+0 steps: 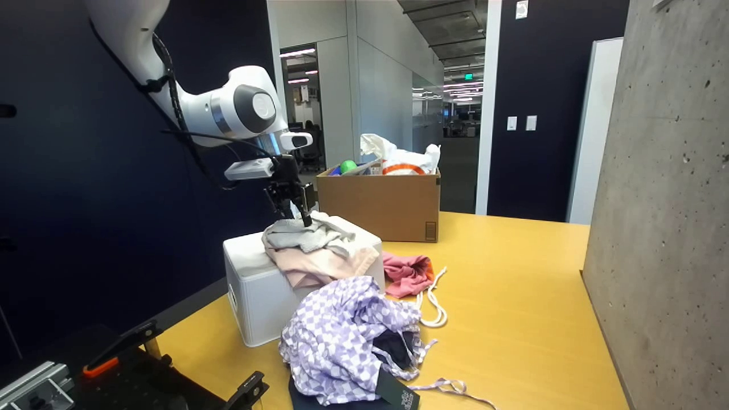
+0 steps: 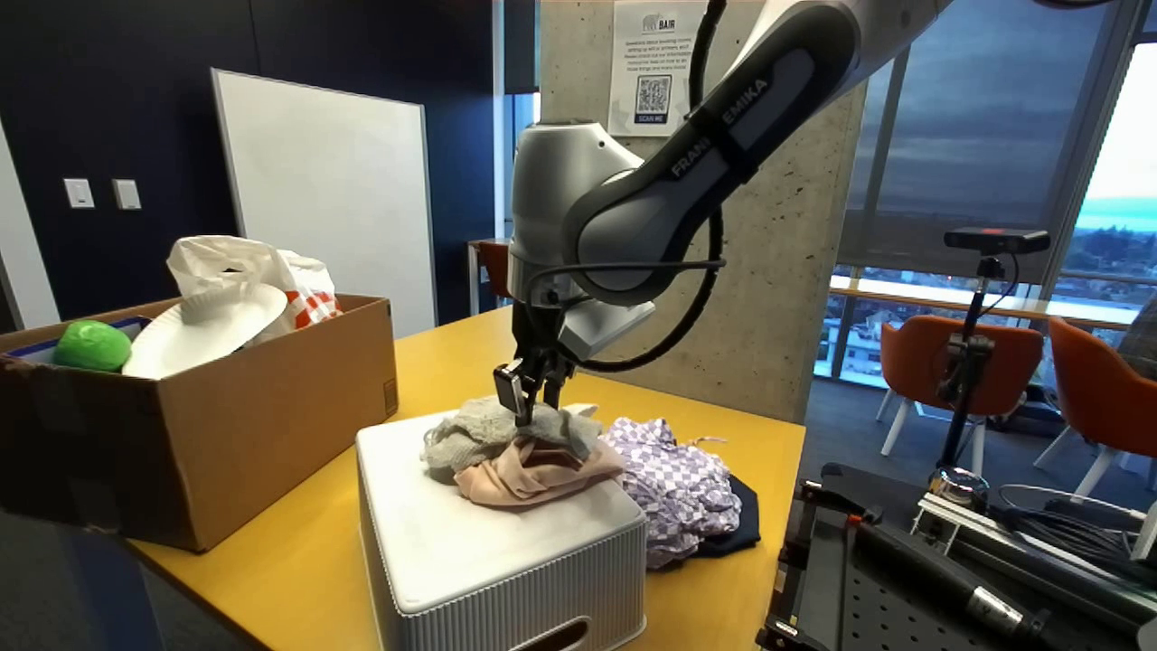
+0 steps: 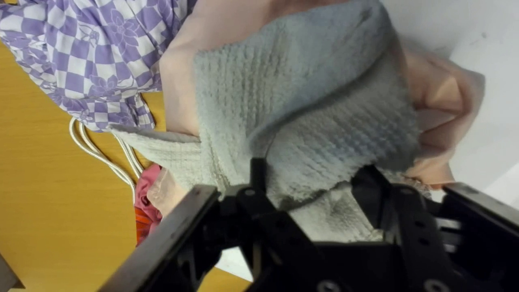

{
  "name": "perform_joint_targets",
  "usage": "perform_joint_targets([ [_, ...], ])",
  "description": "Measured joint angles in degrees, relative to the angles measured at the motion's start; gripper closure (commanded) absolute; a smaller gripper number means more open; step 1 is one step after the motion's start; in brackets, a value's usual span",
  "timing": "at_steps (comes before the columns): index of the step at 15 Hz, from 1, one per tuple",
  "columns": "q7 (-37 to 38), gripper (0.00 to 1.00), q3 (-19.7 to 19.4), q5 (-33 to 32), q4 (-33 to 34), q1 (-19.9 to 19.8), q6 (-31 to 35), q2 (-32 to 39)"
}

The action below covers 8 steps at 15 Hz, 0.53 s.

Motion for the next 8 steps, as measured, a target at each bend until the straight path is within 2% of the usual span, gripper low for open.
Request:
perform_joint_targets([
  [1,0.0,0.82,0.0,0.0,0.0,0.0,0.1,0.0],
  [4,0.0,1.00,0.0,0.0,0.0,0.0,0.6,0.0],
  [8,0.3,0.97,-0.7,-0.1,-0.2,0.3,0.9,-1.6],
])
